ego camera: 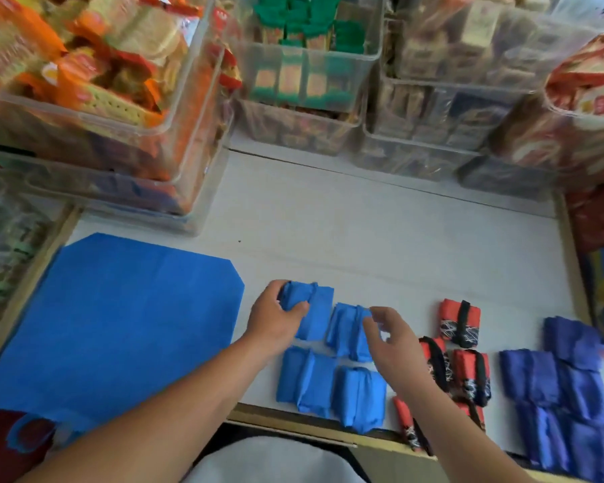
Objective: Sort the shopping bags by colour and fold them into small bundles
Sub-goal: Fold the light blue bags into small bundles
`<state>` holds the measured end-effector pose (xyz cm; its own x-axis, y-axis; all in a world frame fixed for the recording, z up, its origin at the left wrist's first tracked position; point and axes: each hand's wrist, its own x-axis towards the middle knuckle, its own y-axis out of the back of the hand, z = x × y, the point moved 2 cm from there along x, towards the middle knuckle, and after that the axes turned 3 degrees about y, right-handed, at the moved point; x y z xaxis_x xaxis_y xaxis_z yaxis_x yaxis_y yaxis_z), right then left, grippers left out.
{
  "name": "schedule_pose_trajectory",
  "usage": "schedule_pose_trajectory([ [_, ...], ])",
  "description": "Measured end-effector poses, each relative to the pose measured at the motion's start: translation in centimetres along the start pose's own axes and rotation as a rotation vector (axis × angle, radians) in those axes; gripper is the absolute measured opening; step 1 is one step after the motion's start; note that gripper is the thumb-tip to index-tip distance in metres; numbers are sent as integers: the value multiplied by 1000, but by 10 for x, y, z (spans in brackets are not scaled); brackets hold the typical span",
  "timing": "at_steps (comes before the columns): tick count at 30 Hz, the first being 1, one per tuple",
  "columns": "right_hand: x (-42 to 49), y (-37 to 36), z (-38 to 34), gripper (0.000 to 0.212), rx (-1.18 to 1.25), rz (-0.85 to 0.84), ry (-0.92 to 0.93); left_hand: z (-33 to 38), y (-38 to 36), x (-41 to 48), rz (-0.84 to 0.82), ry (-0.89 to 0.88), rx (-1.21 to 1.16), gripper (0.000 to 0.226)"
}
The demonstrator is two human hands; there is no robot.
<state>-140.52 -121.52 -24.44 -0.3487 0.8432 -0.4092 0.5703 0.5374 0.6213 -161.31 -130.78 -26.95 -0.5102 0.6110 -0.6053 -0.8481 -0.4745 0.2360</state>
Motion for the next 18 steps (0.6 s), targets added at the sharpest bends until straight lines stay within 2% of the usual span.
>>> schedule_pose_trajectory([
  [3, -6, -26, 43, 63, -425, -112, 251, -31, -11, 21, -36, 36, 124, 34],
  [5, -10, -44, 64, 88, -592, -229, 297, -47, -17, 26, -11, 28, 262, 44],
  [6, -11, -49, 72, 94, -645, -260, 297, -53, -18, 24, 22, 24, 329, 52],
  [9, -13, -50, 85, 92, -683, -230, 318, -70, -18, 12, 71, 5, 400, 56],
  [15, -7, -44, 86, 86, -626, -266, 323, -89, -25, -3, -22, 52, 321, 75],
  [18, -12, -42, 74, 88, -566, -203, 373, -87, -18, -19, 50, 11, 393, 60],
])
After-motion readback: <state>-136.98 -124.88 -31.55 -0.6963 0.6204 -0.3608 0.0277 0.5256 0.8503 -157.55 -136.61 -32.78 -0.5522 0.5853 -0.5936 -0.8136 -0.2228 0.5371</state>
